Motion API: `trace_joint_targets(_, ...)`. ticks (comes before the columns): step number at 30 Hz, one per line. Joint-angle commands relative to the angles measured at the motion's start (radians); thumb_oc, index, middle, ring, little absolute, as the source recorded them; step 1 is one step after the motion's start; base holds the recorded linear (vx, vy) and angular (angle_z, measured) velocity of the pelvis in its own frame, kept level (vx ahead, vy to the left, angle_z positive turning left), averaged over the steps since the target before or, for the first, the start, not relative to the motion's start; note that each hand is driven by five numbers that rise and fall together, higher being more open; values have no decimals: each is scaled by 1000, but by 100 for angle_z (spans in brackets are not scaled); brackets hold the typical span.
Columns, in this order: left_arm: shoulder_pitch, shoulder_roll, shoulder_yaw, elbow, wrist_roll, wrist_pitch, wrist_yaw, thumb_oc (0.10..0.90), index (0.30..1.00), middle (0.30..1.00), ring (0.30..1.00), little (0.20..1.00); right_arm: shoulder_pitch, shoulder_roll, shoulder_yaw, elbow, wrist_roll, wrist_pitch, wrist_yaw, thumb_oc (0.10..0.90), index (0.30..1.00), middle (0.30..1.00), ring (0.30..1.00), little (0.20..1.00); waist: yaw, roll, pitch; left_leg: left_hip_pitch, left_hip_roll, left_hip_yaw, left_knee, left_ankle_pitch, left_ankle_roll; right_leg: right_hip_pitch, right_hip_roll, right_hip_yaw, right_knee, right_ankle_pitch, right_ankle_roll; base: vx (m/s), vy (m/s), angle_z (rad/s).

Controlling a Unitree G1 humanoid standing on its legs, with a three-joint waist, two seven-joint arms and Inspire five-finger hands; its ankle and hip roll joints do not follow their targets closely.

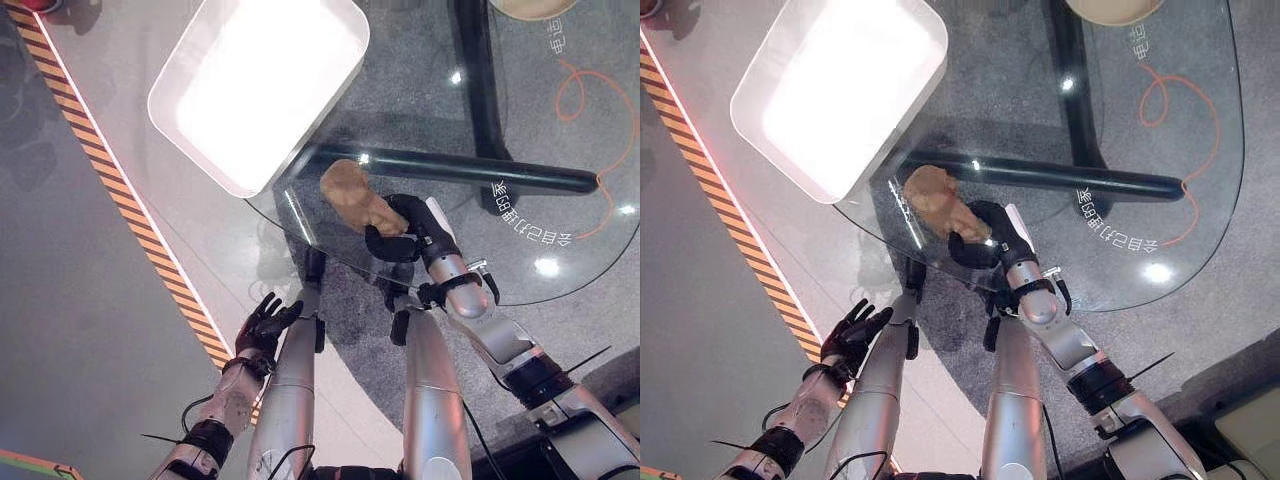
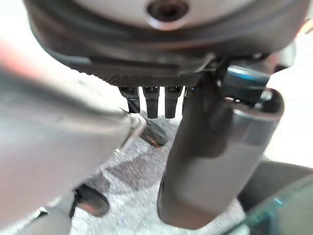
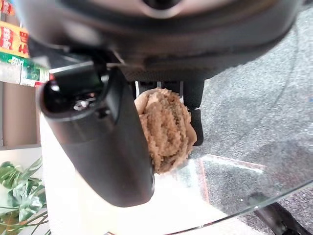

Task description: Wipe the table with a cloth and put it in the basket.

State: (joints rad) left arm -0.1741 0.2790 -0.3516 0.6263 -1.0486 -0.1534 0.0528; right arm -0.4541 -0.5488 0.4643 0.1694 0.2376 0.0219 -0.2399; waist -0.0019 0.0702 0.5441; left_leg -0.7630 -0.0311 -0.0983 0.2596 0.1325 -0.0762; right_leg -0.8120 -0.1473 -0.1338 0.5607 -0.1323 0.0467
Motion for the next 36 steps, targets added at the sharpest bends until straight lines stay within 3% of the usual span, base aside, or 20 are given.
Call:
trace_joint_targets(1, 96, 18, -11, -88, -12, -30, -44, 800, 900, 900, 900, 900, -17, 9, -46, -233, -3, -150, 8, 100, 300, 300, 300, 200, 11, -18, -24, 49, -62, 137, 89, -148, 72, 73, 91, -1, -194, 133, 16, -44, -90, 6)
trace_joint_targets(5, 118, 42, -7, -136, -21, -39, -73, 800, 900, 900, 900, 900, -2, -6, -68, -245, 1, -160, 4, 100, 300, 300, 300, 200, 14, -21, -24, 79, -58, 133, 81, -150, 71, 107, 91, -8, -201, 126, 13, -25, -58, 4)
trace_joint_targets(12, 173, 73, 27, -294, -184, -46, -273, 800, 900, 900, 900, 900, 82, -18, -129, -286, 15, -172, -40, 100, 300, 300, 300, 200, 11, -24, -24, 119, -51, 128, 76, -156, 74, 149, 97, -11, -203, 113, 9, -16, -32, 8)
trace_joint_targets(14, 193, 77, 38, -360, -225, -35, -325, 800, 900, 900, 900, 900, 127, -16, -160, -296, 67, -202, -38, 100, 300, 300, 300, 200, 9, -27, -24, 127, -49, 129, 75, -157, 76, 161, 97, -11, -206, 112, 7, -9, -29, 4)
trace_joint_targets(15, 209, 82, 45, -411, -259, -23, -365, 800, 900, 900, 900, 900, 163, -12, -187, -311, 153, -242, -10, 100, 300, 300, 300, 200, 7, -28, -24, 134, -48, 127, 73, -158, 79, 167, 100, -11, -205, 111, 7, 0, 0, 0)
trace_joint_targets(23, 248, 97, 72, -536, -319, -20, -460, 800, 900, 900, 900, 900, 259, 6, -260, -394, 194, -338, 43, 100, 300, 300, 300, 200, 0, -38, -24, 134, -44, 132, 81, -163, 85, 171, 108, -3, -200, 110, 7, 0, 0, 0)
trace_joint_targets(30, 251, 94, 95, -627, -484, 97, -574, 800, 900, 900, 900, 900, 278, -20, -274, -468, 204, -361, 139, 100, 300, 300, 300, 200, -5, -49, -24, 126, -41, 147, 86, -166, 89, 164, 111, 4, -203, 115, 10, 0, 0, 0)
trace_joint_targets(36, 203, 98, 80, -665, -495, 126, -530, 800, 900, 900, 900, 900, 263, -38, -226, -507, 203, -327, 205, 100, 300, 300, 300, 200, -13, -58, -24, 117, -39, 157, 83, -161, 91, 151, 115, 13, -204, 122, 14, 0, 0, 0)
